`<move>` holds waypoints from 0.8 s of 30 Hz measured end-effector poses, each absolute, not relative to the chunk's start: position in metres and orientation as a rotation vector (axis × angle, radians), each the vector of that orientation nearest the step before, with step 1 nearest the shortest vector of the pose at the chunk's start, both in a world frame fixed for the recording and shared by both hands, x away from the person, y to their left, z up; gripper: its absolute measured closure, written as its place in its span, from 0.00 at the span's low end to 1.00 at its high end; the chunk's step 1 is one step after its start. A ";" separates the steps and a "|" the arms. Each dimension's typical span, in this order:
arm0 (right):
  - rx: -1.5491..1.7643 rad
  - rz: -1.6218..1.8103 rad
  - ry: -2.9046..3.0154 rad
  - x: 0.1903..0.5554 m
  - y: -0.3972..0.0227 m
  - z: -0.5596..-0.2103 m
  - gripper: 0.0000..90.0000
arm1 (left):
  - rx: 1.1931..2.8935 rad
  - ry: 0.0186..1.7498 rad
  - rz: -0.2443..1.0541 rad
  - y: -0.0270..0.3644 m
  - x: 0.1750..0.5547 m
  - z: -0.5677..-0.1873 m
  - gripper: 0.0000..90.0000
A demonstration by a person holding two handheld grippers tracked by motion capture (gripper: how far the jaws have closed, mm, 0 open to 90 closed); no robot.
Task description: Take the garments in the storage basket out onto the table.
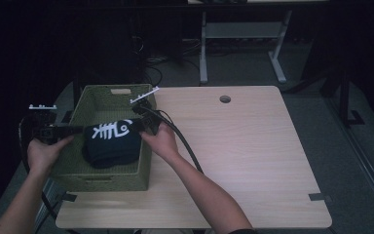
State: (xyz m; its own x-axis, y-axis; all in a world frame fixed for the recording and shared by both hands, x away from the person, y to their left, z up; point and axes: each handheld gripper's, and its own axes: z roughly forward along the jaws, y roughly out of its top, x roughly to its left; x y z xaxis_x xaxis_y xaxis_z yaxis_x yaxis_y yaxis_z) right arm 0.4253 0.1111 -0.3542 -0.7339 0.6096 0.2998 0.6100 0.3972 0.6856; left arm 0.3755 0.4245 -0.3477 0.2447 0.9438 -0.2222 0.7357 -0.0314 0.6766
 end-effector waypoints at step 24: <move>-1.075 -1.390 -2.497 0.431 0.082 -0.336 0.54 | 1.804 1.510 0.414 0.410 0.344 -0.325 0.58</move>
State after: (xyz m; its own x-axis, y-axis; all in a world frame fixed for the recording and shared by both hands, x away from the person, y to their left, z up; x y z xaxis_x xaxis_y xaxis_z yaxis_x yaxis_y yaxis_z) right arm 0.4307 0.0820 -0.3365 -0.7486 0.5347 0.3921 0.6150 0.3389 0.7120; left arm 0.3437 0.4105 -0.3254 0.2571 0.9443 -0.2055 0.7071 -0.0389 0.7061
